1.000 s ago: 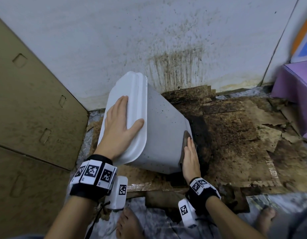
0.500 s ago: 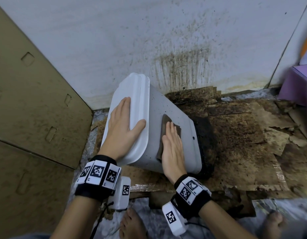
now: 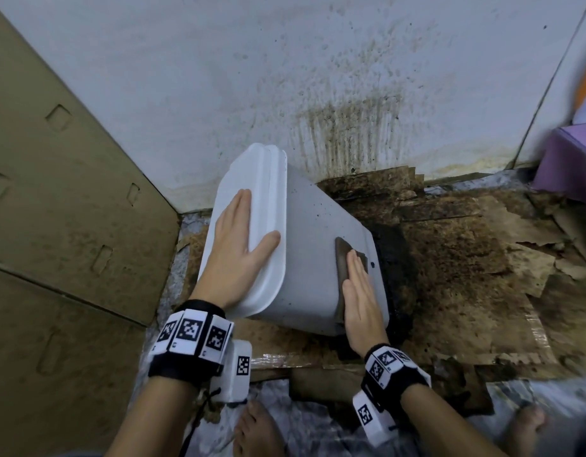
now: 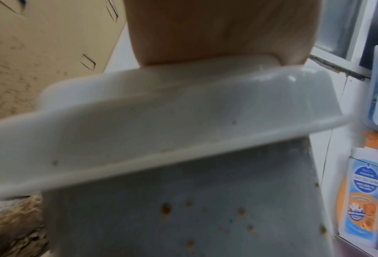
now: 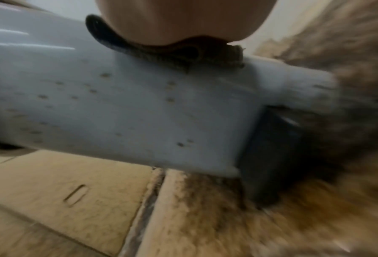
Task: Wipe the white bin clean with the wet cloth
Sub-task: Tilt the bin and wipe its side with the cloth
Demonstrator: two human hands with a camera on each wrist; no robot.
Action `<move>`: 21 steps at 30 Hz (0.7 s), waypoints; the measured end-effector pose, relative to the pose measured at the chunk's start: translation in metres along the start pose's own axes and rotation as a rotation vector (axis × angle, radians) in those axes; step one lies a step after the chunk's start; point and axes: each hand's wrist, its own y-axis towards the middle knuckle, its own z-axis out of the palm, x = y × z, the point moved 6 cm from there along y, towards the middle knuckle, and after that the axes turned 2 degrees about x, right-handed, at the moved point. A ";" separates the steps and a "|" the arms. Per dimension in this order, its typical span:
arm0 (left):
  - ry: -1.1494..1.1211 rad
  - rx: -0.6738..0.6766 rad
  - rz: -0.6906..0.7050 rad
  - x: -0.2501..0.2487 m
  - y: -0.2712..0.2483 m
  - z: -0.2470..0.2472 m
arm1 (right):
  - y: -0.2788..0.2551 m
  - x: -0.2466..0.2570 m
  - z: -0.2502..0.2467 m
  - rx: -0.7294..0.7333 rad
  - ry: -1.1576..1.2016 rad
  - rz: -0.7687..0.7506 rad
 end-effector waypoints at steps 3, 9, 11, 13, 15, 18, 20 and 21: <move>-0.010 -0.004 -0.007 0.001 -0.001 -0.001 | -0.006 -0.039 -0.006 -0.031 0.034 0.172; -0.022 -0.002 0.009 -0.006 0.000 0.002 | -0.007 -0.061 -0.014 -0.057 0.056 0.337; -0.004 -0.002 0.008 -0.008 0.000 0.002 | -0.006 -0.058 -0.013 -0.065 0.043 0.350; 0.010 -0.005 0.003 -0.009 0.001 0.002 | -0.004 -0.054 -0.012 -0.072 0.028 0.356; 0.013 -0.009 0.002 -0.011 0.001 0.001 | -0.003 -0.046 -0.010 -0.083 0.022 0.349; 0.031 -0.007 0.012 -0.016 0.001 0.003 | 0.001 -0.019 -0.005 -0.090 0.042 0.311; 0.043 -0.010 0.018 -0.019 0.002 0.005 | 0.003 0.012 -0.001 -0.086 0.085 0.258; 0.046 -0.009 0.018 -0.020 0.003 0.005 | 0.004 0.029 0.000 -0.074 0.096 0.217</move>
